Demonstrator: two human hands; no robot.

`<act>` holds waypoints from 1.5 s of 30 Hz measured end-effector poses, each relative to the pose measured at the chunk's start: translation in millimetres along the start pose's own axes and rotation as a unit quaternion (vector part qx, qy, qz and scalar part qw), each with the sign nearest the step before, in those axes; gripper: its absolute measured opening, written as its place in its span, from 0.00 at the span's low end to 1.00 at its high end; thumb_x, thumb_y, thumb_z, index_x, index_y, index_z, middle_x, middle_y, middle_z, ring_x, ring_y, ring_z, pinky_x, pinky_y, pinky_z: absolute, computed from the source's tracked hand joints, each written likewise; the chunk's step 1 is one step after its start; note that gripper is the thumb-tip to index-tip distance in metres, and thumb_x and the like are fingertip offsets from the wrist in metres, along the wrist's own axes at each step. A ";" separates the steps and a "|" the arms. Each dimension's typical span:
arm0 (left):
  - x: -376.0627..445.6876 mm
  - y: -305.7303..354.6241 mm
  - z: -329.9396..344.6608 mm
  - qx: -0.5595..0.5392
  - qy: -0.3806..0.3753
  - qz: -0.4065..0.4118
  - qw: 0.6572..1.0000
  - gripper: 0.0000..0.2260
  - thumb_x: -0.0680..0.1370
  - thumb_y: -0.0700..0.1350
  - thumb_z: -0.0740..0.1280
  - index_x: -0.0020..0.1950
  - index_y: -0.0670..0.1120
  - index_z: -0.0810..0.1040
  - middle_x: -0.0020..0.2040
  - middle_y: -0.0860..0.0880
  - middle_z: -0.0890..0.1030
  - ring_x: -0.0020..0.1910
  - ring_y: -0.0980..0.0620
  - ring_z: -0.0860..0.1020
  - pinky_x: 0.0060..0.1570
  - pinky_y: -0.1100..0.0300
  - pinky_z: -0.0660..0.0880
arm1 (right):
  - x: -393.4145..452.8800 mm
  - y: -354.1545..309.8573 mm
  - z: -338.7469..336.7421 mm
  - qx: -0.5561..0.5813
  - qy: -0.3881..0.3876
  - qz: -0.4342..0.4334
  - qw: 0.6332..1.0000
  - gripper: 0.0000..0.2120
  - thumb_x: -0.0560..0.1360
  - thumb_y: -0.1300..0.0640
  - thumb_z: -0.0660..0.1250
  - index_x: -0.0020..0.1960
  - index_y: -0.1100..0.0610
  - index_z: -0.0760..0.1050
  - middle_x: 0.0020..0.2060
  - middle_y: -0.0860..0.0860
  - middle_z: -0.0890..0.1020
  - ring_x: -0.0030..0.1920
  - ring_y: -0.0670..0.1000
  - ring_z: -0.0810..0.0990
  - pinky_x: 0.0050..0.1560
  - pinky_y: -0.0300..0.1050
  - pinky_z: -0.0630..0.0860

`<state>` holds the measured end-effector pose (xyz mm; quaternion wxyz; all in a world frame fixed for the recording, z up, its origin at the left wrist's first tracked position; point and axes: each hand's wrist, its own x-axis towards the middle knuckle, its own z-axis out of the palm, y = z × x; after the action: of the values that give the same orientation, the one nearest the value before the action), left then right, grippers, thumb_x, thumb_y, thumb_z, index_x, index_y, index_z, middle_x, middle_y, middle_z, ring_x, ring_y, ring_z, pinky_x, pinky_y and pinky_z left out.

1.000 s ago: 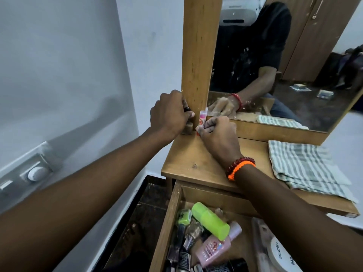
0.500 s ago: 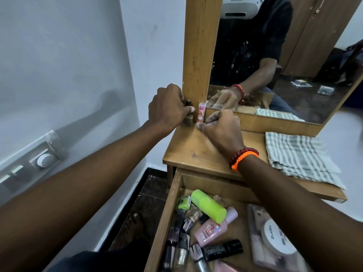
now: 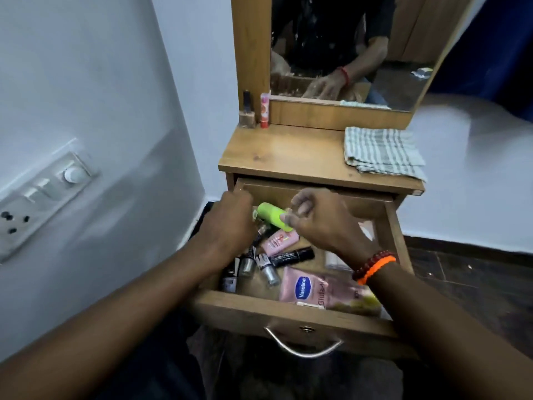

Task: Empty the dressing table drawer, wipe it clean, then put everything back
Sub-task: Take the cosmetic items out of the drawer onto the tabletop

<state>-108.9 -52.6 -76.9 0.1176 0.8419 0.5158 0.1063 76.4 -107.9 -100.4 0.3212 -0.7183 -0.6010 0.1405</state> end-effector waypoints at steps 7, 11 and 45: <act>-10.6 20.1 14.7 0.177 -0.031 0.021 0.984 0.09 0.78 0.37 0.65 0.58 0.43 0.78 0.55 0.43 0.82 0.55 0.41 0.81 0.47 0.50 0.77 | -3.9 5.4 20.8 -0.072 -0.040 0.008 0.997 0.19 0.69 0.40 0.76 0.52 0.51 0.79 0.48 0.48 0.81 0.51 0.51 0.79 0.47 0.50 0.78; -11.9 29.1 18.7 0.221 -0.024 0.020 0.975 0.11 0.80 0.40 0.65 0.62 0.45 0.77 0.58 0.45 0.81 0.57 0.45 0.82 0.41 0.56 0.70 | -3.7 7.1 27.4 -0.086 -0.031 0.014 0.996 0.16 0.69 0.45 0.76 0.53 0.51 0.80 0.49 0.50 0.82 0.50 0.52 0.80 0.46 0.50 0.78; 76.2 -9.5 -107.3 -0.032 0.090 0.095 0.991 0.08 0.78 0.38 0.69 0.53 0.44 0.86 0.48 0.45 0.86 0.41 0.47 0.83 0.45 0.50 0.83 | 50.8 -59.8 -52.3 0.049 0.102 -0.141 0.983 0.18 0.76 0.52 0.76 0.63 0.54 0.78 0.43 0.48 0.81 0.43 0.48 0.81 0.44 0.47 0.79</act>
<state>-115.2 29.1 26.4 0.0872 0.8698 0.4387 0.2084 73.0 -70.5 -14.0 0.4324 -0.6200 -0.6528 0.0492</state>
